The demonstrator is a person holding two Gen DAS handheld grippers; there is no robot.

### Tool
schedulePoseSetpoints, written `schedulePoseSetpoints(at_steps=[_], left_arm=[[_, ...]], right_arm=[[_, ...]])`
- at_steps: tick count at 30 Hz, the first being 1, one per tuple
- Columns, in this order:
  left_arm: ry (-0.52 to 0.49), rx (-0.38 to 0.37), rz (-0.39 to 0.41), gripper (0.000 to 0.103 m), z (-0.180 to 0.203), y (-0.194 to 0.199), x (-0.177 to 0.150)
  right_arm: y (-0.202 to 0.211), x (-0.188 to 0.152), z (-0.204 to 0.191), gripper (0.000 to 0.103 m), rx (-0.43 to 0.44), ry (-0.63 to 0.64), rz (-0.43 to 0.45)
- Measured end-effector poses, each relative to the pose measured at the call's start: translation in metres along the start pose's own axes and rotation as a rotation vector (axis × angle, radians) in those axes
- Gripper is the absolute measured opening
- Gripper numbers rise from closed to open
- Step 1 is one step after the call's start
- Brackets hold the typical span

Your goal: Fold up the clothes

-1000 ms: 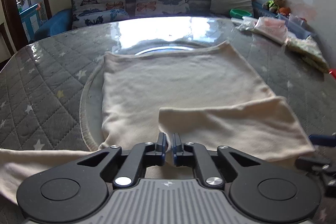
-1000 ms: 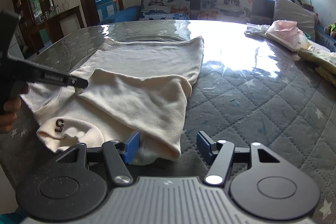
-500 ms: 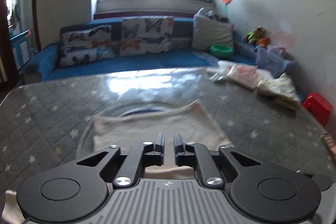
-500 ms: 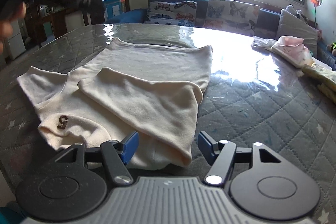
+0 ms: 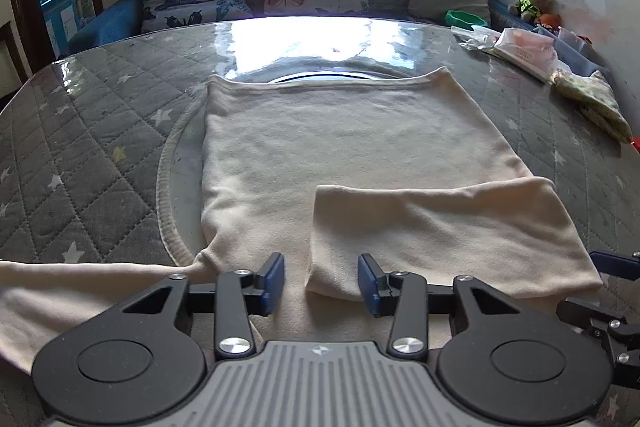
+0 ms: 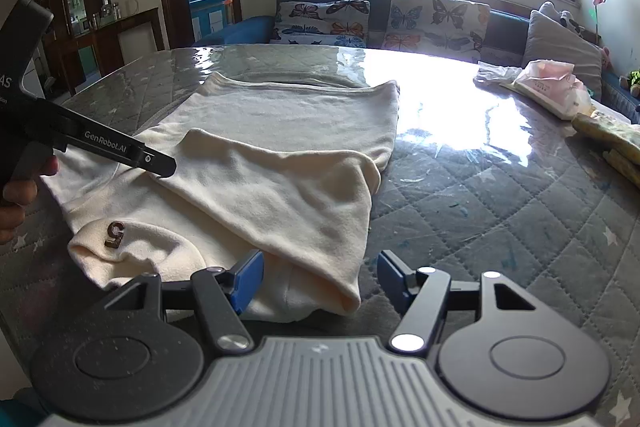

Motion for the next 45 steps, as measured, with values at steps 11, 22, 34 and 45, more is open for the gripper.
schedulePoseSetpoints(at_steps=[11,22,34,45], left_arm=[[-0.014,-0.1,0.132,0.004,0.017,0.052,0.032],[-0.056,-0.05,0.119,0.014,0.024,0.046,0.026],[-0.019,-0.012,0.028,0.019,0.002,0.013,-0.013],[0.027,-0.033,0.045,0.024,-0.018,0.024,-0.021]], right_arm=[[-0.004,0.001,0.0,0.066,-0.01,-0.012,0.002],[0.007,0.005,0.003,0.059,0.01,-0.026,0.037],[-0.011,0.055,0.008,0.05,0.074,-0.022,0.064],[-0.022,0.059,0.003,0.048,0.05,-0.009,0.01]])
Point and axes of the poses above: each gripper's, at about its wrist camera, not at the fingertips, and y roughly against the way its jaws point, z to its right, x to its top, the point moved 1 cm from there along -y, roughly the way its jaws point, and after that the axes turned 10 degrees about -z, right-handed, at the moved point
